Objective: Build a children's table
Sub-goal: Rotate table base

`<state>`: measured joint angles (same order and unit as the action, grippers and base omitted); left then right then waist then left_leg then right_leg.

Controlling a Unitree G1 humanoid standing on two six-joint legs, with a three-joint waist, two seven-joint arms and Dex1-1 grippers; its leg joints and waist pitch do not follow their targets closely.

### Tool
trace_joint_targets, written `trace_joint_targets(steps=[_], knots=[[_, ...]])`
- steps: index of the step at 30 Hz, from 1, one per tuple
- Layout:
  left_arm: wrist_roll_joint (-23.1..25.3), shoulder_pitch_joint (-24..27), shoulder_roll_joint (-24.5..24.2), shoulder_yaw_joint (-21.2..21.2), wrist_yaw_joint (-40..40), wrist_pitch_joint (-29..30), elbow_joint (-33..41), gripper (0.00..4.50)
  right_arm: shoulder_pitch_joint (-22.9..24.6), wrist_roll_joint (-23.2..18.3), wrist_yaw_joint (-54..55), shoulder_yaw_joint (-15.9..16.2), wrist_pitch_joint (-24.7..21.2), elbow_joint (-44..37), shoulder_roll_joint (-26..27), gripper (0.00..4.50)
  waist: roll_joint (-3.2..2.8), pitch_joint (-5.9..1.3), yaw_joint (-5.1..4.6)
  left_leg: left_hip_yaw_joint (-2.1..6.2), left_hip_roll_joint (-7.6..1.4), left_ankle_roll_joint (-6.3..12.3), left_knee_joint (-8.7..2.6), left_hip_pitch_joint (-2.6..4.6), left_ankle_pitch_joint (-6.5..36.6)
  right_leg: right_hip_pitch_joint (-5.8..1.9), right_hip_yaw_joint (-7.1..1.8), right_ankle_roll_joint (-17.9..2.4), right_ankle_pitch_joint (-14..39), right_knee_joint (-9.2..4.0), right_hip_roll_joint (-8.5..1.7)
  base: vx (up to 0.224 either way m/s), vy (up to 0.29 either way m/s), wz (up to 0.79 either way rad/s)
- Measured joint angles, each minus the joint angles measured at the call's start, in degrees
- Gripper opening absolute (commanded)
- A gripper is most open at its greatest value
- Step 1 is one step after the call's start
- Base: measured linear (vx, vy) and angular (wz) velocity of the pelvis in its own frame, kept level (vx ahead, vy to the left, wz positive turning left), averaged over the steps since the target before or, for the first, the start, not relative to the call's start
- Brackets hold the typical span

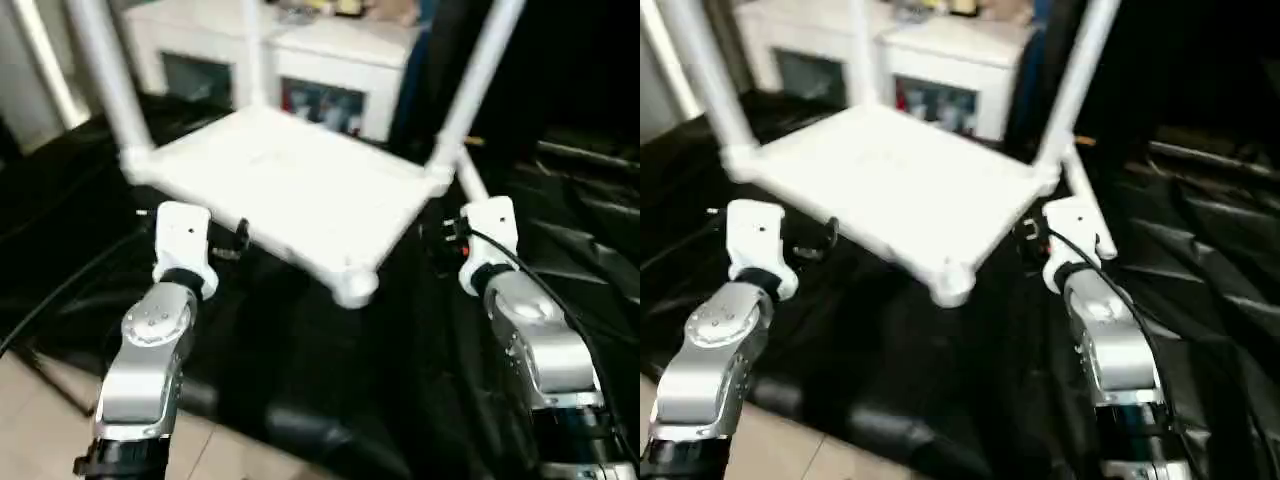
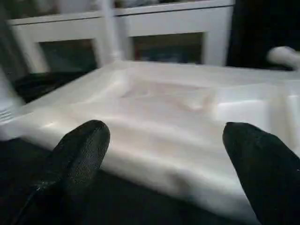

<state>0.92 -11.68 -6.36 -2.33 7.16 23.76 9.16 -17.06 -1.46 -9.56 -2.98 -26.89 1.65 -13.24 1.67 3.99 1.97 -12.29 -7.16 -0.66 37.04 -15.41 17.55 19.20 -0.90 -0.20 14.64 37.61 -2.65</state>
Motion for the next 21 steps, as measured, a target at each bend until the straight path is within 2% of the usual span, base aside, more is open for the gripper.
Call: trace_joint_targets(steps=[1, 2, 3, 4, 5, 6, 7, 8, 9, 10, 11, 12, 13, 14, 15, 16, 18, 20, 21], knots=[[-0.1, -0.2, 0.4, 1.5, 0.1, 0.0, 0.0, 4.48, 0.6, 0.1, 0.5, -0.7, 0.0, 0.2, -0.6, 3.84, -0.17, -0.09, 0.49, 2.89, 0.92, 0.88, 3.07, -1.07, 0.7, -0.48, -0.92, -0.1, 0.0, -0.64, 0.8, 0.213, -0.1, -0.63], [-0.2, -0.8, 0.5, 2.2, 0.2, 0.0, 0.1, 4.48, 0.9, 0.3, 0.7, -1.3, 0.0, 0.2, -0.9, 3.84, -0.36, -0.32, 0.4, 4.77, 1.64, 0.87, 5.14, -2.72, 0.6, -0.6, -0.93, -0.2, 0.1, -0.9, 0.91, 0.22, -0.068, -0.38], [-0.2, -1.1, 0.4, 2.2, 0.2, 0.0, 0.2, 4.48, 0.9, 0.7, 0.9, -1.5, 0.0, 0.2, -1.1, 3.84, -0.54, -0.47, 0.38, 5.93, 1.67, 0.88, 5.08, -4.28, 0.5, -0.63, -0.9, -0.6, 0.1, -1.15, 1.35, 0.139, -0.045, -0.02], [-0.2, -1.2, 0.2, 2.1, 0.2, 0.0, 0.2, 4.48, 0.9, 1.1, 1.1, -1.7, 0.0, 0.2, -1.1, 3.84, -1.27, -0.79, 0.39, 6.86, 1.21, 1.59, 3.69, -6.21, -0.4, -0.89, -0.02, -1.0, 0.3, -1.47, 1.9, 0.139, -0.045, -0.02], [-0.2, -1.2, 0.1, 2.1, 0.2, 0.0, 0.2, 4.48, 0.9, 1.2, 1.1, -1.6, 0.0, 0.2, -1.0, 3.84, -2.0, -0.91, 0.45, 7.17, 0.45, 1.92, 1.13, -7.19, -1.8, -1.36, 0.72, -1.0, 0.6, -1.73, 2.72, 0.125, -0.004, 0.02], [-0.2, -1.1, 0.0, 2.1, 0.2, 0.0, 0.2, 4.48, 0.8, 1.2, 1.2, -1.6, 0.0, 0.2, -0.8, 3.84, -3.19, -1.07, 0.63, 7.43, -0.74, 1.26, -0.69, -7.47, -4.9, -1.84, 1.91, -0.9, 1.2, -1.78, 3.51, 0.167, 0.064, -0.01], [-0.1, -0.4, -0.3, 1.5, 0.1, 0.1, 0.1, 4.48, 0.7, 1.1, 1.2, -1.0, 0.0, 0.3, 0.0, 3.84, -3.57, -1.06, 0.48, 7.79, -1.48, -0.5, -0.45, -6.79, -6.0, -2.15, 3.36, -0.8, 1.8, -1.4, 3.0, 0.167, 0.064, -0.01], [-0.1, 0.0, -0.7, 0.8, 0.0, 0.1, 0.0, 4.48, 0.2, 1.1, 1.2, 0.0, 0.0, 0.2, 1.0, 3.84, -3.38, -1.18, -0.18, 7.87, -1.0, -0.2, -0.5, -6.67, -5.7, -1.93, 3.85, -2.3, 2.7, -0.31, 2.16, 0.187, 0.088, -0.07], [0.0, 0.0, -1.0, 0.1, 0.0, 0.1, -0.2, 4.48, -0.2, 1.0, 1.1, 0.5, 0.0, 0.1, 1.2, 3.84, -3.02, -1.32, -0.53, 7.81, -0.49, 0.18, -0.49, -6.67, -5.5, -0.77, 3.82, -2.7, 2.9, 1.59, 1.25, 0.148, 0.044, -0.01], [0.0, -0.1, -1.4, -0.3, 0.0, 0.2, -0.2, 4.48, -0.5, 1.0, 1.3, 0.6, -0.1, 0.2, 1.2, 3.84, -2.85, -1.43, -0.64, 7.8, 0.07, 0.43, -0.33, -6.69, -5.3, 0.83, 3.21, -1.9, 2.4, 3.35, 0.25, 0.148, 0.044, -0.01], [0.1, -0.1, -1.5, -0.3, 0.0, 0.2, -0.1, 4.48, -0.7, 1.1, 1.7, 0.4, -0.1, 0.2, 1.2, 3.84, -2.47, -1.53, -0.61, 7.79, 0.63, 0.62, -0.22, -6.71, -5.2, 1.91, 2.77, -0.8, 1.5, 3.08, -0.85, 0.088, 0.022, -0.02], [0.1, -0.2, -1.5, -0.1, 0.0, 0.1, -0.1, 4.48, -0.9, 1.1, 1.8, 0.2, -0.1, 0.3, 1.1, 3.84, -1.5, -1.8, -0.44, 7.61, 1.5, 0.54, 0.24, -7.13, -5.2, 2.56, 1.3, 2.4, 0.8, 0.86, -2.02, 0.0, 0.0, 0.0], [0.1, -0.2, -1.2, 0.1, 0.0, 0.1, 0.0, 4.48, -0.9, 1.1, 2.0, -0.2, -0.1, 0.4, 0.8, 3.84, -1.27, -1.91, -0.16, 7.56, 1.53, 0.64, 0.93, -7.83, -5.2, 3.09, 1.31, 3.2, 0.3, 1.52, -2.34, 0.0, 0.0, 0.0], [0.1, -0.1, -0.9, 1.3, 0.0, 0.2, 0.0, 4.48, -1.0, 1.1, 2.0, -1.2, -0.2, 1.3, 0.5, 3.84, -1.13, -1.95, 0.04, 7.26, 1.25, 0.49, 0.56, -8.24, -5.3, 3.43, 1.52, 3.0, 0.2, 1.52, -2.18, 0.0, 0.0, 0.0], [0.0, -0.1, -0.8, 2.2, 0.0, 0.2, 0.0, 4.5, -1.2, 0.5, 1.7, -1.9, -0.4, 1.7, 0.5, 4.02, -1.01, -1.9, 0.08, 7.12, 1.11, 0.21, -0.05, -8.38, -5.5, 3.71, 1.72, 2.8, -0.1, 1.32, -2.14, -0.018, -0.057, 0.07], [0.0, 0.2, -0.8, 2.5, 0.0, 0.4, 0.0, 4.5, -1.7, -1.0, 0.8, -2.9, -0.4, 2.2, 0.9, 4.13, -1.04, -1.86, 0.05, 7.02, 0.85, -0.41, -0.52, -8.44, -5.8, 3.84, 1.8, 2.6, -0.5, 0.88, -1.97, -0.018, -0.057, 0.07], [0.0, 0.5, -1.1, 2.3, 0.1, 0.7, 0.1, 4.5, -2.6, -2.3, 0.1, -3.1, -0.4, 3.0, 1.3, 4.21, -1.25, -1.79, 0.03, 6.87, 0.21, -0.91, -0.76, -8.38, -6.1, 3.55, 2.0, 1.9, -1.0, -0.02, -1.54, -0.064, -0.02, -0.03], [-0.1, 1.0, -1.7, 2.0, 0.7, 1.1, 0.4, 4.5, -6.1, -2.5, -0.1, -3.1, 0.8, 7.1, 1.2, 4.32, -1.71, -1.42, -0.06, 6.04, -0.64, -1.26, -0.76, -7.86, -6.3, 2.83, 2.35, 1.3, -1.6, -0.68, -1.43, -0.08, -0.001, -0.01], [-0.2, 1.1, -1.9, 2.1, 1.2, 1.2, 0.6, 4.5, -7.6, -2.4, 0.0, -3.2, 1.3, 8.7, 1.0, 4.43, -1.74, -1.21, -0.18, 5.54, -0.79, -1.31, -0.77, -7.54, -6.2, 2.65, 2.41, 1.2, -1.7, -0.68, -1.64, -0.103, 0.025, 0.0]])
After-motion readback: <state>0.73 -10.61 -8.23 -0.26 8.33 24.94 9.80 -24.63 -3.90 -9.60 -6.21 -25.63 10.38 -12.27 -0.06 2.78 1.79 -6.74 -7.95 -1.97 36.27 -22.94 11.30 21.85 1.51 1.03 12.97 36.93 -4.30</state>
